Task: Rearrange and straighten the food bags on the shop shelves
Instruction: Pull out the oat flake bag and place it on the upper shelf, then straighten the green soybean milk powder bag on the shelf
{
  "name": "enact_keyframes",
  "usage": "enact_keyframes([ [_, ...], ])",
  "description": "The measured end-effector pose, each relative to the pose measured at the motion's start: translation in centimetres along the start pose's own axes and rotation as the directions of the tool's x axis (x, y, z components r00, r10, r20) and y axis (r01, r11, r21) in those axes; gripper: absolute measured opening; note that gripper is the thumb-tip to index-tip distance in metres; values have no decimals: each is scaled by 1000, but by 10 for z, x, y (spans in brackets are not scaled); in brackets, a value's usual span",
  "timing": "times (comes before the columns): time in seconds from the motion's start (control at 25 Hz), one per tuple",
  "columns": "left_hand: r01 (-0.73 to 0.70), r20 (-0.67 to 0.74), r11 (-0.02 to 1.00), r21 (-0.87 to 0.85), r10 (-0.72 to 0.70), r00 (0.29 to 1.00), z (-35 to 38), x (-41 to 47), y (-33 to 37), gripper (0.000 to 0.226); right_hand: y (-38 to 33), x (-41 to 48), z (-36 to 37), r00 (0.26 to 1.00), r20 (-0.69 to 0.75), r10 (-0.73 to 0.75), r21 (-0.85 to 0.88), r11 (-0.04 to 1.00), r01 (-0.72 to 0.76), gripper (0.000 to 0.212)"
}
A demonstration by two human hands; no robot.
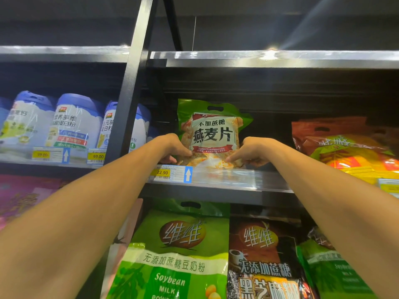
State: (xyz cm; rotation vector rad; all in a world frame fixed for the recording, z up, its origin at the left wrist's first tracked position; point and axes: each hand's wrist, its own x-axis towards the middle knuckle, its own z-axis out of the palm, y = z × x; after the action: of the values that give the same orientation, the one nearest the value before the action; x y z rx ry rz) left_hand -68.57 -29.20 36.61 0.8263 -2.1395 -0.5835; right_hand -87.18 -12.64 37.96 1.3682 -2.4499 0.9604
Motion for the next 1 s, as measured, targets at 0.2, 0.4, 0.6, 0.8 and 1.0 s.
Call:
enact_keyframes([
  [0.2,-160,-187,979,130,182,965,-6,-24,1,62,-1,-24,-6,988,-133,-79,-66,995,71,40],
  [0.4,-429,-361,799,421,581,729,-3,-67,-9,62,7,-64,1,882,-430,-194,-333,942,44,84],
  [0.6,-421,-349,667,615,709,613,6,-112,-33,74,20,-115,26,688,-582,-433,-500,858,117,77],
  [0.8,-465,-295,598,653,766,571,23,-164,-58,71,35,-168,44,610,-609,-507,-560,819,122,71],
  [1.0,-517,-277,599,612,775,568,40,-206,-77,69,50,-218,51,612,-602,-512,-569,814,122,66],
])
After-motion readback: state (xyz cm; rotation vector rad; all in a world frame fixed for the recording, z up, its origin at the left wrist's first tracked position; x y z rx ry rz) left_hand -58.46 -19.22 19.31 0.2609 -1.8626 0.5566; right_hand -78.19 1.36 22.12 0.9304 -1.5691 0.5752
